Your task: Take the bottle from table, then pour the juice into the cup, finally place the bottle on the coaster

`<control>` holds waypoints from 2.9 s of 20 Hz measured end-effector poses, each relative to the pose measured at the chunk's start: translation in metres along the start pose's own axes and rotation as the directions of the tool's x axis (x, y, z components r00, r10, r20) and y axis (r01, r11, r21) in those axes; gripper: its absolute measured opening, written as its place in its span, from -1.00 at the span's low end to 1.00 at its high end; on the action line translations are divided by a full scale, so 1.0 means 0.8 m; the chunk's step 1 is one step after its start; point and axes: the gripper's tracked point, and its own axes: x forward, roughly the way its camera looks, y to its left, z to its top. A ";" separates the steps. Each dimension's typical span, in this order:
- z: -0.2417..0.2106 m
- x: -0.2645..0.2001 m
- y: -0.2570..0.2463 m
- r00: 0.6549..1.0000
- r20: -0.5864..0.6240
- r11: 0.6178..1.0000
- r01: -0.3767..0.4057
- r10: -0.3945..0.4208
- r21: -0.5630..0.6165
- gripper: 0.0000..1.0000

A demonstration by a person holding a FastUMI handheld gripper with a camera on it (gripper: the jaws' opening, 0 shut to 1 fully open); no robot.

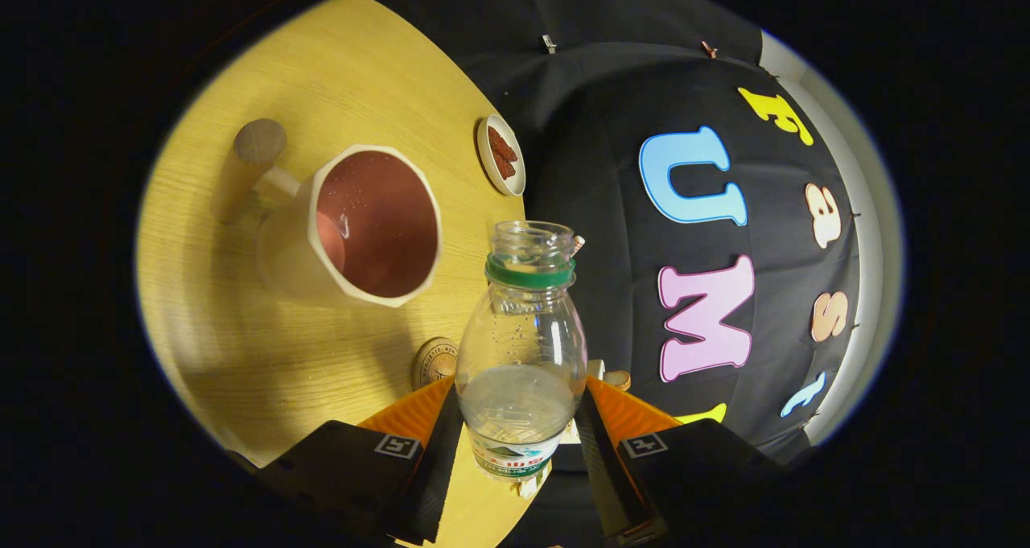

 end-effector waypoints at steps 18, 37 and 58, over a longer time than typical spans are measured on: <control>0.011 0.023 0.003 0.998 0.057 0.946 0.006 0.013 -0.323 0.50; 0.011 0.022 0.003 0.994 0.104 0.868 0.037 0.017 -0.494 0.50; 0.025 0.020 -0.005 0.989 0.148 0.789 0.081 0.013 -0.609 0.50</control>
